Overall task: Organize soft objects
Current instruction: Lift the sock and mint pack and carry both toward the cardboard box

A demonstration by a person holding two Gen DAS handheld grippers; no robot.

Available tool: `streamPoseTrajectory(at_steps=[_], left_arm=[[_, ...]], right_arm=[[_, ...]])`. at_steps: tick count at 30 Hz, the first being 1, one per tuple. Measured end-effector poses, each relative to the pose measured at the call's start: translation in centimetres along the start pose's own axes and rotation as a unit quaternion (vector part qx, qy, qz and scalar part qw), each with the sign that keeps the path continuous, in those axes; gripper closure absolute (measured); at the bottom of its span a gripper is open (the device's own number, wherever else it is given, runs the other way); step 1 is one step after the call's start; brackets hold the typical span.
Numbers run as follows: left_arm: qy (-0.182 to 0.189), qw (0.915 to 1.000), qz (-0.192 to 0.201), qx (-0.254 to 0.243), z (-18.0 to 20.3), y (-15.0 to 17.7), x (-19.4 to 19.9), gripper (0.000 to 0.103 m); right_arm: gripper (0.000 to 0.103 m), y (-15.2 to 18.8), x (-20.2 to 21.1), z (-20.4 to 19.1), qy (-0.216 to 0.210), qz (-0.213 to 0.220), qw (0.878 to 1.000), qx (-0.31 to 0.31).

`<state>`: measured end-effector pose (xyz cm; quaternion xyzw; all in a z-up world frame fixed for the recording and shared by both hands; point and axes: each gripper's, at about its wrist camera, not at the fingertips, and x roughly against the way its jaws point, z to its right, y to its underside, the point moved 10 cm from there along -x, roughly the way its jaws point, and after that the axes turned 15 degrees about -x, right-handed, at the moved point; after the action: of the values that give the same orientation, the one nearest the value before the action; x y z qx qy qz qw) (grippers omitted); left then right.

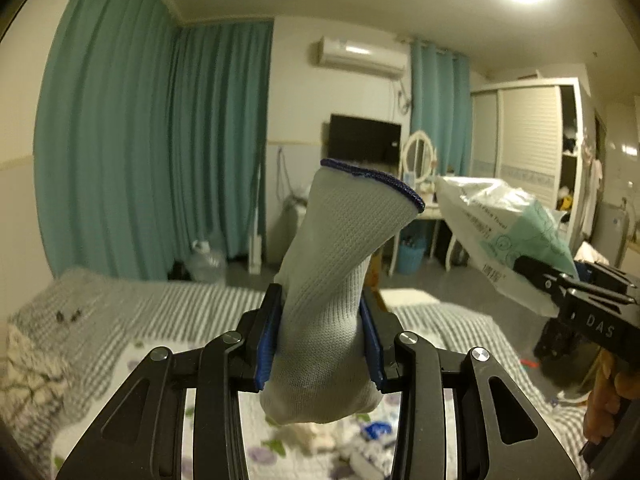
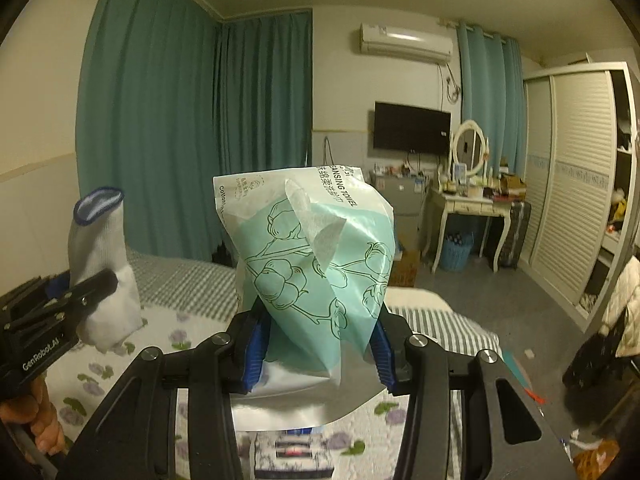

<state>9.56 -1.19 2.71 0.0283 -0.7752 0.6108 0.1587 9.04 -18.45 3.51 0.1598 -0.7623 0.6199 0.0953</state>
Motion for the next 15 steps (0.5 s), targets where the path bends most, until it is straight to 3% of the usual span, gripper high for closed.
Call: streamPoseTrajectory(at_steps=[8, 15], left_arm=[[-0.002, 0.9999, 0.012, -0.005, -1.0, -2.4, -5.1, 0.067], [-0.001, 0.9998, -0.016, -0.009, -0.9, -1.8, -11.2, 0.067]], right_arm=[[0.058, -2.7, -3.7, -0.7, -0.001, 0.011, 1.000, 0.002], [0.058, -2.6, -9.7, -0.3, 0.004, -0.009, 1.000, 0.004]])
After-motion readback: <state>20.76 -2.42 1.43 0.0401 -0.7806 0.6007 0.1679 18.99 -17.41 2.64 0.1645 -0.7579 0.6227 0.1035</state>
